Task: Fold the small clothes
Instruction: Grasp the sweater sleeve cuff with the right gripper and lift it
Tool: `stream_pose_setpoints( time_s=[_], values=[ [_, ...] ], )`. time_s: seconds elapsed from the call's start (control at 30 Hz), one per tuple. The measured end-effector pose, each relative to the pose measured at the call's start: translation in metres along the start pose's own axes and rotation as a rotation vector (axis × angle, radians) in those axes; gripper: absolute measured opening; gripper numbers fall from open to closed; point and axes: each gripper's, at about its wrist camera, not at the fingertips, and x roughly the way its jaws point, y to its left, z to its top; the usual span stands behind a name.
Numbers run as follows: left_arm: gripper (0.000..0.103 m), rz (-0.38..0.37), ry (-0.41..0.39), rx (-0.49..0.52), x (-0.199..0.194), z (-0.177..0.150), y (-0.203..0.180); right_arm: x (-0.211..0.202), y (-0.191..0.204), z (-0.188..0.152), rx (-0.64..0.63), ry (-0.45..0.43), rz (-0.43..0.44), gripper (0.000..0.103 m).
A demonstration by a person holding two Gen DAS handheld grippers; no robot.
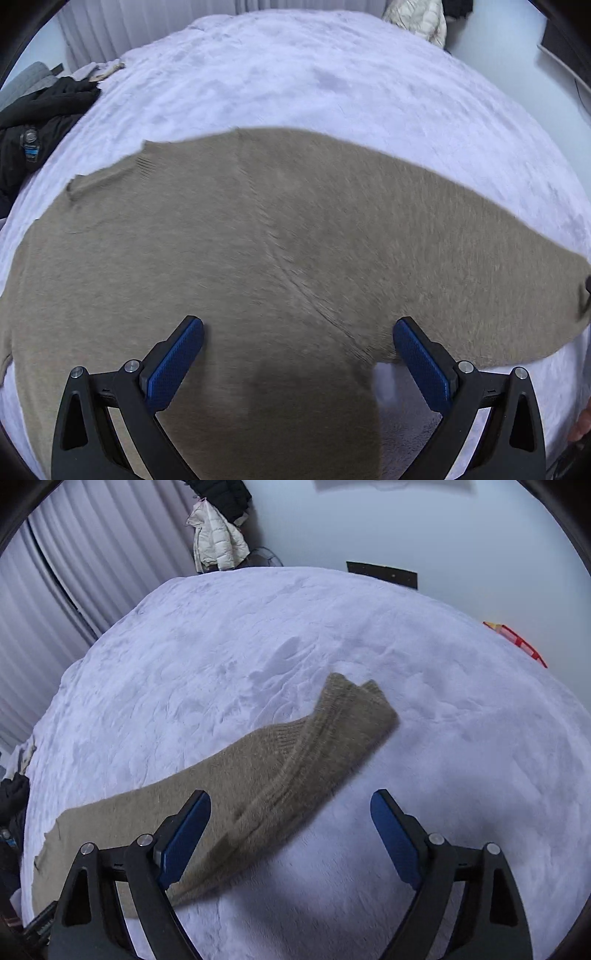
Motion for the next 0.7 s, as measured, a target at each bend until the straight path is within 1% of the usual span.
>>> stream_pose_setpoints(
  time_s=[0.03, 0.07, 0.1, 0.13, 0.2, 0.23, 0.27, 0.3, 0.37, 0.43, 0.47, 0.5, 0.53, 0.57, 0.6, 0.63, 0.67, 0.7],
  values=[
    [0.103, 0.002, -0.008, 0.011, -0.001, -0.004, -0.002, 0.004, 0.003, 0.0, -0.024, 0.01, -0.016, 0.063],
    [0.103, -0.003, -0.024, 0.027, -0.005, -0.01, -0.002, 0.008, 0.011, -0.006, -0.058, 0.038, -0.072, 0.05],
    [0.103, -0.019, -0.016, 0.038, -0.008, -0.014, -0.001, 0.006, 0.006, -0.012, -0.06, 0.042, -0.064, 0.049],
    [0.103, -0.048, 0.0, 0.047, -0.011, -0.018, 0.001, -0.002, 0.0, -0.018, -0.055, 0.023, -0.051, 0.048],
    [0.103, -0.077, -0.012, 0.054, -0.018, -0.022, 0.004, -0.018, -0.009, -0.032, -0.089, -0.012, -0.082, 0.047],
    [0.103, -0.073, -0.029, 0.058, -0.021, -0.021, 0.004, -0.025, -0.015, -0.037, -0.092, -0.02, -0.07, 0.05],
    [0.103, -0.063, -0.041, 0.063, -0.022, -0.019, 0.004, -0.03, -0.023, -0.038, -0.069, -0.021, -0.023, 0.056],
    [0.103, -0.042, -0.057, 0.068, -0.023, -0.015, 0.002, -0.034, -0.029, -0.038, -0.02, -0.017, 0.047, 0.067],
    [0.103, -0.043, -0.052, 0.071, -0.021, -0.006, 0.0, -0.038, -0.039, -0.032, 0.043, -0.022, 0.128, 0.08],
    [0.103, -0.076, -0.041, 0.056, -0.018, 0.008, -0.002, -0.03, -0.035, -0.02, 0.068, -0.032, 0.147, 0.081],
    [0.103, -0.081, -0.035, 0.047, -0.014, 0.012, -0.002, -0.023, -0.032, -0.015, 0.067, -0.025, 0.15, 0.081],
    [0.103, -0.082, -0.021, 0.03, -0.009, 0.018, -0.001, -0.017, -0.029, -0.014, 0.068, -0.012, 0.143, 0.073],
    [0.103, -0.096, -0.005, 0.017, -0.002, 0.024, -0.001, -0.009, -0.026, -0.012, 0.069, -0.003, 0.134, 0.063],
    [0.103, -0.115, 0.013, 0.011, 0.005, 0.026, -0.002, -0.002, -0.022, -0.01, 0.059, 0.007, 0.141, 0.035],
    [0.103, -0.137, 0.047, 0.01, 0.016, 0.028, -0.004, 0.006, -0.019, -0.006, 0.052, 0.02, 0.157, 0.015],
    [0.103, -0.1, 0.054, 0.019, 0.023, 0.027, -0.008, 0.008, -0.017, -0.004, 0.057, 0.023, 0.18, 0.01],
    [0.103, -0.075, 0.049, 0.038, 0.025, 0.027, -0.012, 0.007, -0.016, -0.001, 0.061, 0.007, 0.185, 0.008],
    [0.103, -0.057, 0.037, 0.058, 0.022, 0.026, -0.017, -0.003, -0.013, 0.0, 0.046, -0.035, 0.184, 0.007]
  ],
)
